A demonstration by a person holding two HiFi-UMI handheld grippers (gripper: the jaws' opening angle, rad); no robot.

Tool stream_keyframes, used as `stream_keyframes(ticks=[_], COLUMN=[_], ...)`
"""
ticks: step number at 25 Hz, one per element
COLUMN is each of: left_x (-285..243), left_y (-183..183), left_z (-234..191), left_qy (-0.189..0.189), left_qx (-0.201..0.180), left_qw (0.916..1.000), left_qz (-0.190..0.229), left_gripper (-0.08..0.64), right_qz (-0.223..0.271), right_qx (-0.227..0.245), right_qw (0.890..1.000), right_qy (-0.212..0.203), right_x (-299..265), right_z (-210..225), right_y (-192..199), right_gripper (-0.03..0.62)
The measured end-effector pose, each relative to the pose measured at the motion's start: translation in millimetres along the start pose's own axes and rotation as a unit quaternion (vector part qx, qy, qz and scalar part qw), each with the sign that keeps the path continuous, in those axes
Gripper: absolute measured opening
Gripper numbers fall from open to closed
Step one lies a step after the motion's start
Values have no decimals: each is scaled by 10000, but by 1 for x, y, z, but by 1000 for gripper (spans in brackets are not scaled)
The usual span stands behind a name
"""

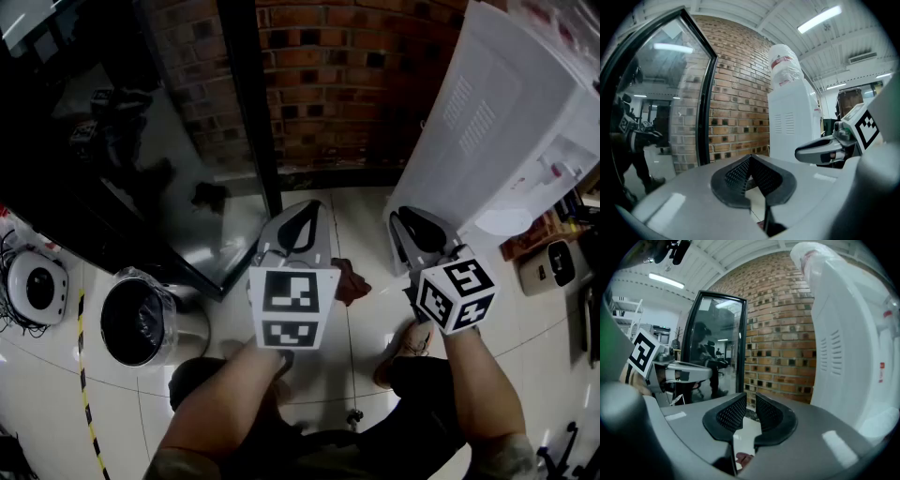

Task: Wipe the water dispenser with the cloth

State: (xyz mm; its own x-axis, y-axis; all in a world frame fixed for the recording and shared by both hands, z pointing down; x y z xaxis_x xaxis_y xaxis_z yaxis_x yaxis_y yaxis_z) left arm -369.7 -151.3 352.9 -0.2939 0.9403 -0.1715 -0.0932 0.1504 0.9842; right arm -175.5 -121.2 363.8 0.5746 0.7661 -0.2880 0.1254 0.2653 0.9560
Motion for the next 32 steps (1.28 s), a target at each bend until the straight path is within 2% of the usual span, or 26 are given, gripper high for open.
stream_keyframes(ticks=[4, 8, 14, 20, 25, 28, 32], left_x=[-22, -36, -45, -58, -92, -109, -123], left_y=[15, 33, 41, 66, 97, 106, 106], left_z=[3, 5, -7, -4, -6, -5, -11], left_qy=[125, 119, -126, -150, -126, 31, 165], left_qx=[-119, -365, -161, -320, -120, -247, -330], left_qw=[9998, 9990, 9992, 9984, 9960, 9946, 9941], left_qz=[-104, -222, -353, -441, -879, -1012, -1024], left_gripper=[0, 0, 1, 0, 0, 0, 0], right_qz=[-283, -366, -514, -913, -1211, -1574, -2250], right_qx=[-102, -211, 56, -166, -277, -437, -669], right_qw=[9994, 9987, 9971, 9938, 9894, 9825, 9668], right_qy=[-188, -277, -555, -616, -755, -900, -1009], right_x=[-25, -44, -70, -91, -120, -144, -177], right_z=[20, 31, 34, 61, 71, 68, 70], right_y=[16, 18, 32, 105, 159, 206, 275], right_gripper=[131, 169, 190, 224, 256, 280, 335])
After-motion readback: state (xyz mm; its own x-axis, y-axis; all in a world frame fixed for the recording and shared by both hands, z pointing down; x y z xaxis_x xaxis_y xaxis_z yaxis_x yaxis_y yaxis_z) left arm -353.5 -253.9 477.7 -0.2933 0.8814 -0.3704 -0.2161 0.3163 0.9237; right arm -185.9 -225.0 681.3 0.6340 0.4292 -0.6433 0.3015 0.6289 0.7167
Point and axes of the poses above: the fingertips, and each gripper's own axes: x backward along the fingers, z to its right, y out of its underside, the point moved 8 cm from there along x, backward along the fingers, and after that the axes turned 14 degrees about -y, right-handed, at the moved point
